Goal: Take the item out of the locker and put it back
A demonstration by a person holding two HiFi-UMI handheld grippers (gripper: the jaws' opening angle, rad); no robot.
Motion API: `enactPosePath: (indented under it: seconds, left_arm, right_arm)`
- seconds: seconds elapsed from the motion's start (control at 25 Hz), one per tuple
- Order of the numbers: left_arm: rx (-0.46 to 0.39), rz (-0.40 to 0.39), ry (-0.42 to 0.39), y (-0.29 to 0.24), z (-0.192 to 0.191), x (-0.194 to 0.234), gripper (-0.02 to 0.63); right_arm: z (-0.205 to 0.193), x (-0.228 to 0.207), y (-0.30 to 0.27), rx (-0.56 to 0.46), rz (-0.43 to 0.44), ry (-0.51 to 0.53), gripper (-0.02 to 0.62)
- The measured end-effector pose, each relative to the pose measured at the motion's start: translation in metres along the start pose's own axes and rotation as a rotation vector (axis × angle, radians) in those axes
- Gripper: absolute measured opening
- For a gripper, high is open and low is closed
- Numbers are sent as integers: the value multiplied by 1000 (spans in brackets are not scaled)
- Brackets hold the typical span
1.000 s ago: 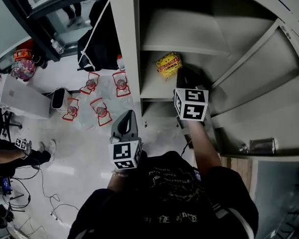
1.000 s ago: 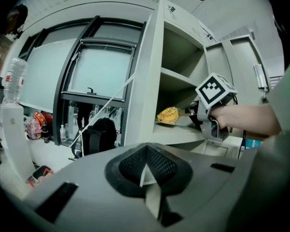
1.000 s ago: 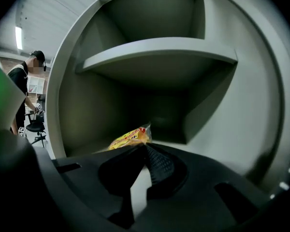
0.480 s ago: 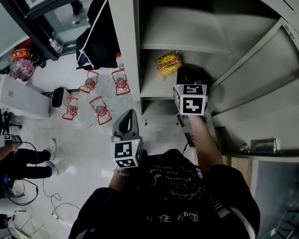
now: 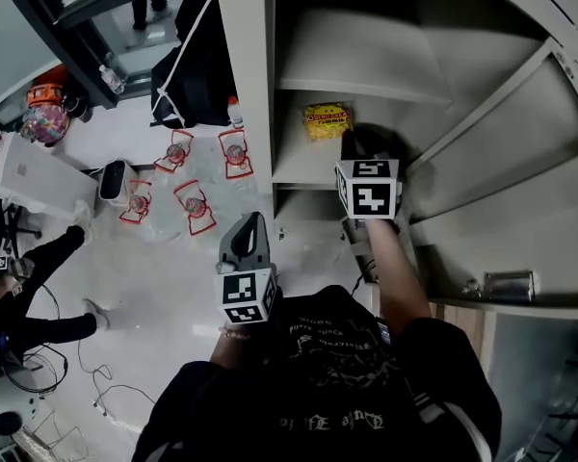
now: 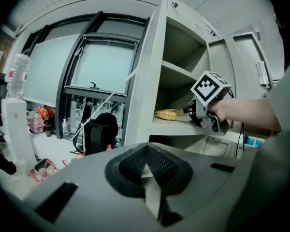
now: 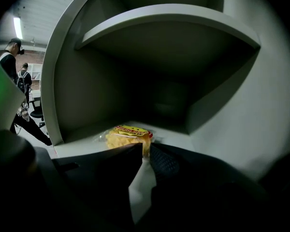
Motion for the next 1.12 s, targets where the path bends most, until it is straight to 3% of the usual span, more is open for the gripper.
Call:
enactPosePath:
  seconds: [0.16,0.4,1.12]
  left_arm:
    - [8,8,2,4,-4,-2,6]
    - [6,22,-1,9,-4,-2,6]
    - [-22,64,-11,39,-2,-26,6]
  right_arm:
    - [0,3,0,-2,19,-7,113]
    - [3,10,4,-43,59,-7,158]
    - [10,27,95,-329,165,-47,164]
Point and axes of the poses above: the fingertips, and each gripper's own axes: y backward along the fingers, x to its left, z out of its top, the point moved 2 cm from there along y, backward along the fingers, and after that the axes turned 2 degrees about -x, right-handed, at the moved point
